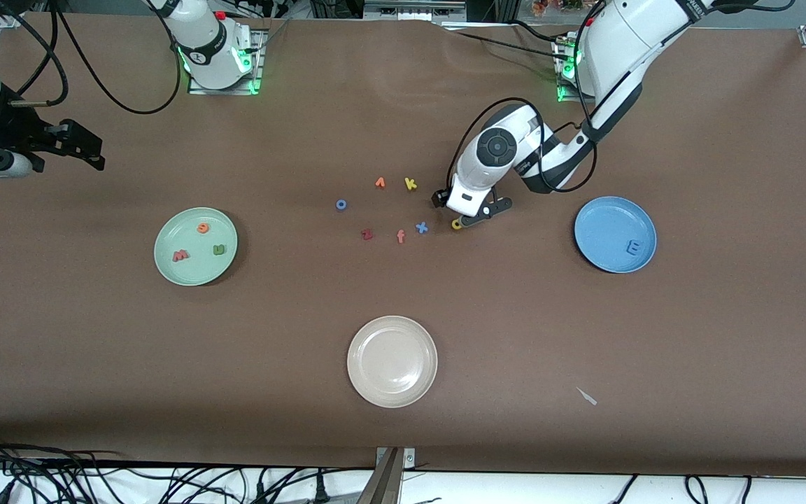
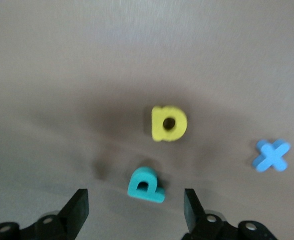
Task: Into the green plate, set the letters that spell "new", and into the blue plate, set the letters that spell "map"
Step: 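Lower the left gripper and grasp the cyan P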
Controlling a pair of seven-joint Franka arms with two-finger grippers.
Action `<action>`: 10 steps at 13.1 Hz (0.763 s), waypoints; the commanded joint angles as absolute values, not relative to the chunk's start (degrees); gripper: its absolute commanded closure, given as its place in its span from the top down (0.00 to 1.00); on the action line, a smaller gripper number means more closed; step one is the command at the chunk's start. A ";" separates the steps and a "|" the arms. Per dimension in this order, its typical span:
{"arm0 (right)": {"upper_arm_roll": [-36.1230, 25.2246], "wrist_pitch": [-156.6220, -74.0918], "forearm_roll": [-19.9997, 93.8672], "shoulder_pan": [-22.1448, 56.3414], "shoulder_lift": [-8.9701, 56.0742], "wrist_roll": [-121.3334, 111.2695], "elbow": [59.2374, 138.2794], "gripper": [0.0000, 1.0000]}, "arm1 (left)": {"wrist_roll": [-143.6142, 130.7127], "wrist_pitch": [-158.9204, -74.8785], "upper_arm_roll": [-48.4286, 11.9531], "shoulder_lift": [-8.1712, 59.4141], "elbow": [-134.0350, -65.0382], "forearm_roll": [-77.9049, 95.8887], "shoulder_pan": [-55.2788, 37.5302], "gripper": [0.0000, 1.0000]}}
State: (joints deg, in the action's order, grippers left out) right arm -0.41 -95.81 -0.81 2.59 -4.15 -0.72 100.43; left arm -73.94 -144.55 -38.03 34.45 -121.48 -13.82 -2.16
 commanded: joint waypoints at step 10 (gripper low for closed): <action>3.08 -95.10 -0.62 -1.94 -1.67 -0.97 96.50 1.00 | -75.67 -144.49 -33.76 37.44 -118.04 -16.35 -6.41 0.72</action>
